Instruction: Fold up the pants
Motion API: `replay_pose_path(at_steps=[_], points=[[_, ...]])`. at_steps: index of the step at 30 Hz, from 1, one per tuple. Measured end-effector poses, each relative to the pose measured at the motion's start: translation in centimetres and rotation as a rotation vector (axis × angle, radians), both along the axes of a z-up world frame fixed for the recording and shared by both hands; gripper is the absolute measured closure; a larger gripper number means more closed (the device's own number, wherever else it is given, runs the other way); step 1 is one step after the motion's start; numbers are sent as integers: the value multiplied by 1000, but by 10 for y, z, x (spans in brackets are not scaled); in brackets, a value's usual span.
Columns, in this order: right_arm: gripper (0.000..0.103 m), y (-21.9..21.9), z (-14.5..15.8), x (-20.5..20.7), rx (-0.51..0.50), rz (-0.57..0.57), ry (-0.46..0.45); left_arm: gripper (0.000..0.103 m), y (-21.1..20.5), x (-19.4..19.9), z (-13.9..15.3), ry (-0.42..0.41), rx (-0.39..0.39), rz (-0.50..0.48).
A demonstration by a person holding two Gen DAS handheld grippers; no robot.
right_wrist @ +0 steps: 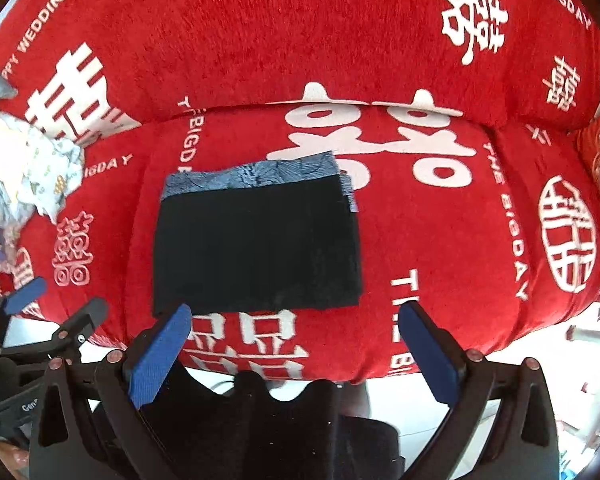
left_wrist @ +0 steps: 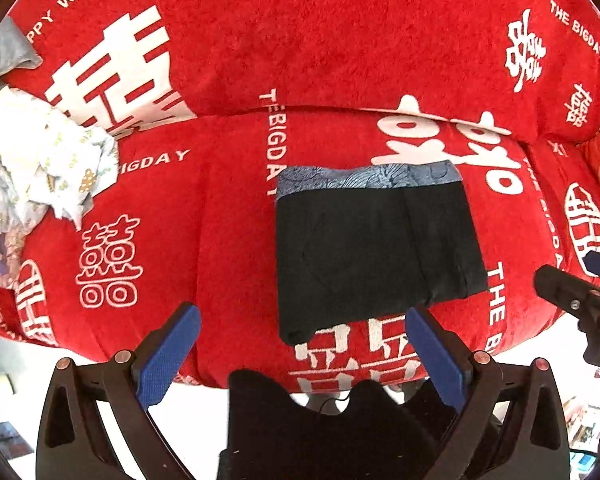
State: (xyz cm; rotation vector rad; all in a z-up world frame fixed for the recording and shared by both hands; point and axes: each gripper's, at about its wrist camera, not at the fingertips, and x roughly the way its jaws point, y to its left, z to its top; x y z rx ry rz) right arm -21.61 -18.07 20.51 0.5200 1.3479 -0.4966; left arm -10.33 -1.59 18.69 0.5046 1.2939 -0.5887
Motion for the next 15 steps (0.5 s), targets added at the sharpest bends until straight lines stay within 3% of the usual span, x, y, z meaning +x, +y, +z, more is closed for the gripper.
replay_pose_path(at_steps=[15], points=[[0,-13,1,-3,-34,59,17,1,-23,-20,2,-11,58,33]])
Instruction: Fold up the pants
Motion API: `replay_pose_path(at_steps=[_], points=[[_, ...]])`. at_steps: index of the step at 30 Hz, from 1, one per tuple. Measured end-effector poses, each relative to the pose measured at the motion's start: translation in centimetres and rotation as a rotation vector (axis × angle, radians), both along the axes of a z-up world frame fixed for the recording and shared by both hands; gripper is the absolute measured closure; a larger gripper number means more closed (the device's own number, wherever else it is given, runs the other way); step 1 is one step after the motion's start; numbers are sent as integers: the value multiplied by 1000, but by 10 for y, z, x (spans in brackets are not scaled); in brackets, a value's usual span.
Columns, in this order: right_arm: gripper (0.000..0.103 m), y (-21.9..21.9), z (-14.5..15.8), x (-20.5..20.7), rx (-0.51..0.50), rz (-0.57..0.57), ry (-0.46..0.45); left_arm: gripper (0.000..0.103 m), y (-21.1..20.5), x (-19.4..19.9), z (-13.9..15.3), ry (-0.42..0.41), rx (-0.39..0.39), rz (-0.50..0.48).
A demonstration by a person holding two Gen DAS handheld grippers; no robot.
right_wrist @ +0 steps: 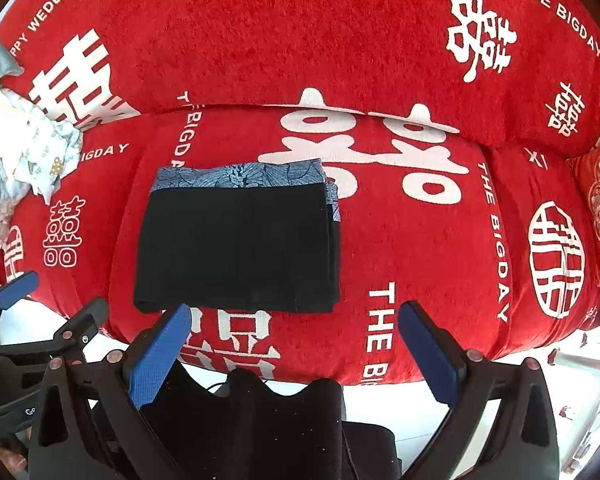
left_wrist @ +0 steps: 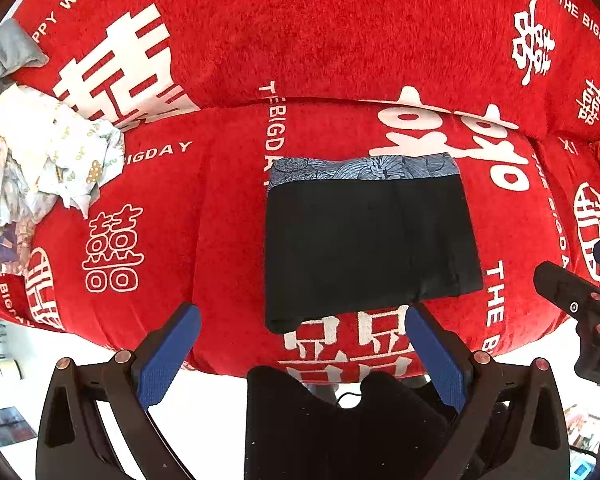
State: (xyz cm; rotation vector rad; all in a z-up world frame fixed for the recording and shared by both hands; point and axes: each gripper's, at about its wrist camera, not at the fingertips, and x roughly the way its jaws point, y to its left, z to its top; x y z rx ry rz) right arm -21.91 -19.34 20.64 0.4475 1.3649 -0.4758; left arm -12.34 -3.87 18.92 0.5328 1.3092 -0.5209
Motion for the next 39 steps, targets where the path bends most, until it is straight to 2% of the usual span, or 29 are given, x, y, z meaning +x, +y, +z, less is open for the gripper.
replay_pose_path(at_steps=[39], points=[[0,4,-5,8,-8,23,19,1,-2,-2,1,5,19,10]])
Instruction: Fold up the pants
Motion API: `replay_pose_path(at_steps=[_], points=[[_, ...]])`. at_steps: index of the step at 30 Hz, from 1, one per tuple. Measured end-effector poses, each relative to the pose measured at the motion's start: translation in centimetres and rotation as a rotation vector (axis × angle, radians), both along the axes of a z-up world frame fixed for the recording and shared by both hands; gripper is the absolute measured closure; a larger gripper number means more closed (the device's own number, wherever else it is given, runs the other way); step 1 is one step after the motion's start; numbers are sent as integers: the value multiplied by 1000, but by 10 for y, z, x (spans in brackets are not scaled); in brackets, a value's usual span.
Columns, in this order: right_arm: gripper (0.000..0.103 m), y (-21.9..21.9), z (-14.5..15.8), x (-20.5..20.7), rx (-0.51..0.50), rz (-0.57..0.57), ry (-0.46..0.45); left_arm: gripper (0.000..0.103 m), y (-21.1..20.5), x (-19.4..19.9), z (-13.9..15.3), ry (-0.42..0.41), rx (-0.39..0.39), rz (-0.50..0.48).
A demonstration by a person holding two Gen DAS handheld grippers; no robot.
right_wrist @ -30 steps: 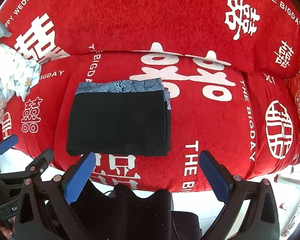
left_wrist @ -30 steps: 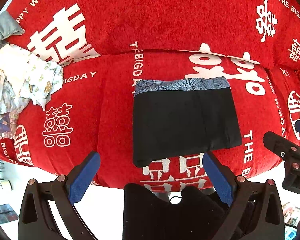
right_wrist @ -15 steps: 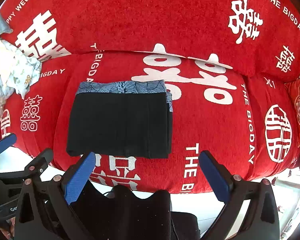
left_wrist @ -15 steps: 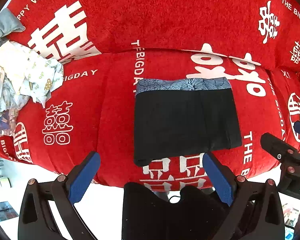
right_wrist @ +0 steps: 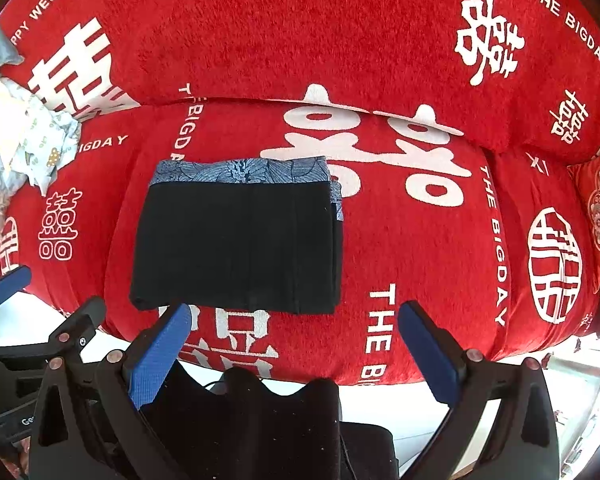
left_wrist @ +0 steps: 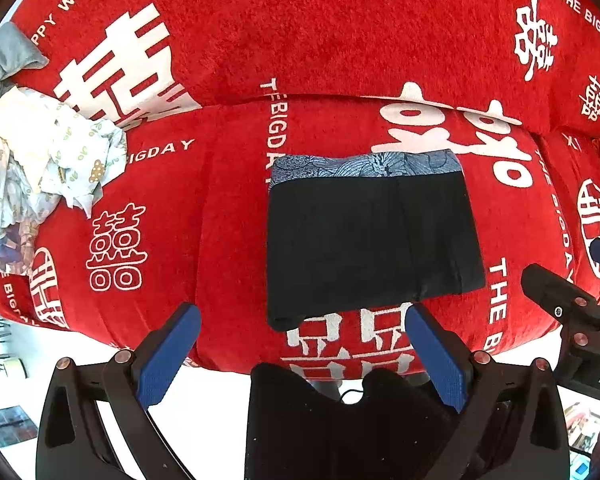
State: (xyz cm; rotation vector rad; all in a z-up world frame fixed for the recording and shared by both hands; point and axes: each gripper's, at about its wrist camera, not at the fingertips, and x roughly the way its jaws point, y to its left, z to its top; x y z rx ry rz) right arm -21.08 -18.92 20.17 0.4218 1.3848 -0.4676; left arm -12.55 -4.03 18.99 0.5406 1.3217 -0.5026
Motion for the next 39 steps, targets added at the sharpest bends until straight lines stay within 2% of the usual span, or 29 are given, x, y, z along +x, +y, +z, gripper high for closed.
replay_pose_path(at_steps=[29,39], points=[[0,1,-1,-4,-3,-2,2,1,3,0,0,0,5,3],[0,1,-5,-9,-1,-9,8,1,6,-3,2,-13,-35,8]])
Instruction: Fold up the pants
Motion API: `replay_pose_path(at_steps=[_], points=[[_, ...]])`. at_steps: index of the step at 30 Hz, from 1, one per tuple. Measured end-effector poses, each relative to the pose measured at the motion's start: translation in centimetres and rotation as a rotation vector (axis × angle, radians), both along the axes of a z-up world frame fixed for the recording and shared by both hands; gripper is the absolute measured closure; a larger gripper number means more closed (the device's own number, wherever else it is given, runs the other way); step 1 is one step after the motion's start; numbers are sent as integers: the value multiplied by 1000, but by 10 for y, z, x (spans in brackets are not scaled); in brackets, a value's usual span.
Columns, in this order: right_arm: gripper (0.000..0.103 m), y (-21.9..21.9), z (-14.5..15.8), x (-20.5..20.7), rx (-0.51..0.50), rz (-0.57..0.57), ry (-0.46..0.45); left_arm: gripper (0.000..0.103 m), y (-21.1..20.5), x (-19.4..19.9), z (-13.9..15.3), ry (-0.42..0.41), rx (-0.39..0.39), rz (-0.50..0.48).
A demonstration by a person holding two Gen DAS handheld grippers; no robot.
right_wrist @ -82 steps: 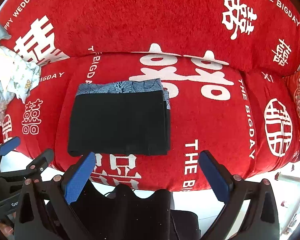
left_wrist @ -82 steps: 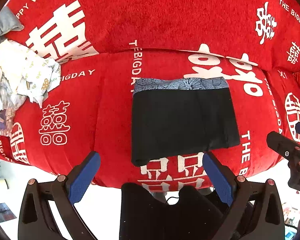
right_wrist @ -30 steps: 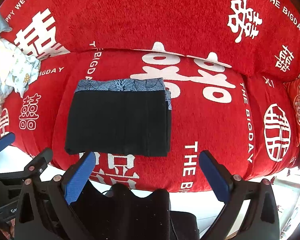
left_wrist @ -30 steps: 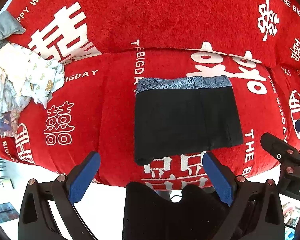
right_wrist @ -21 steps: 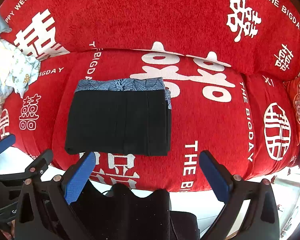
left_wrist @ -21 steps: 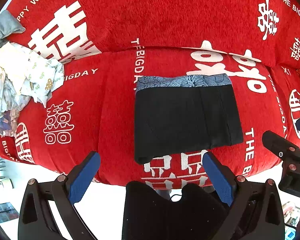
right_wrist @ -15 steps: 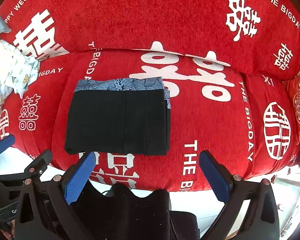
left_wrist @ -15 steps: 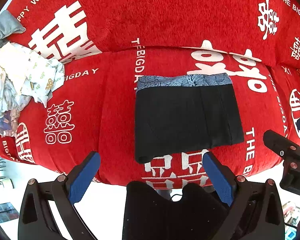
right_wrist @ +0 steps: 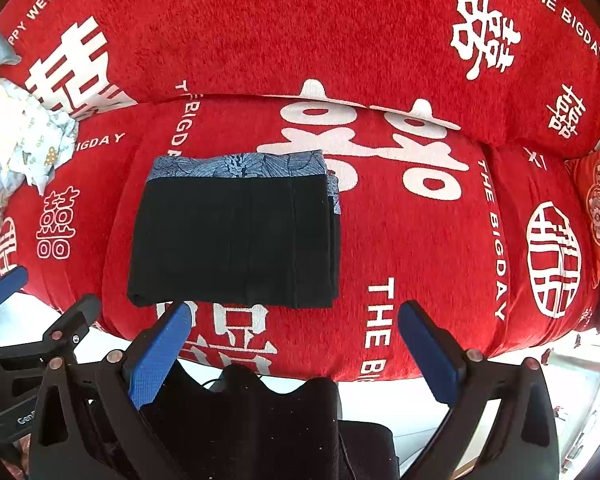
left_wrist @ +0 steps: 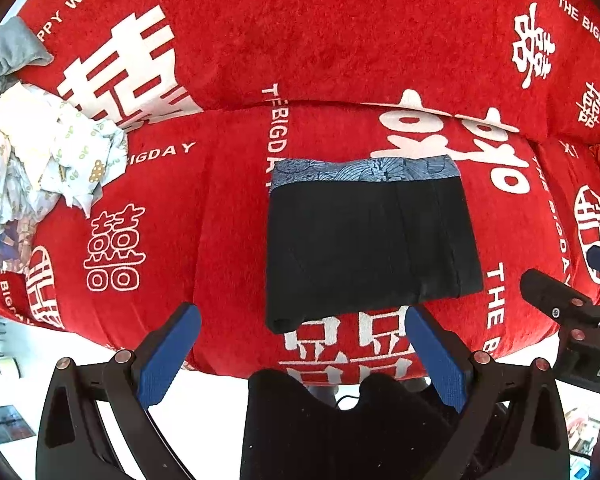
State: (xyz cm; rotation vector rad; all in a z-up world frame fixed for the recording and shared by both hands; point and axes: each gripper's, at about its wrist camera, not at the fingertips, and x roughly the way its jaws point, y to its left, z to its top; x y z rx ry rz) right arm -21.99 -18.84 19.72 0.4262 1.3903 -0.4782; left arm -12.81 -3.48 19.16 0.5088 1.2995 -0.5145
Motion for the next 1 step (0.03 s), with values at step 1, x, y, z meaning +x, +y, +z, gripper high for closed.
replay_pose_path(at_steps=[1], points=[[0,0,0,0,0,0,0,1,-1,0,0,4,-2,-1]])
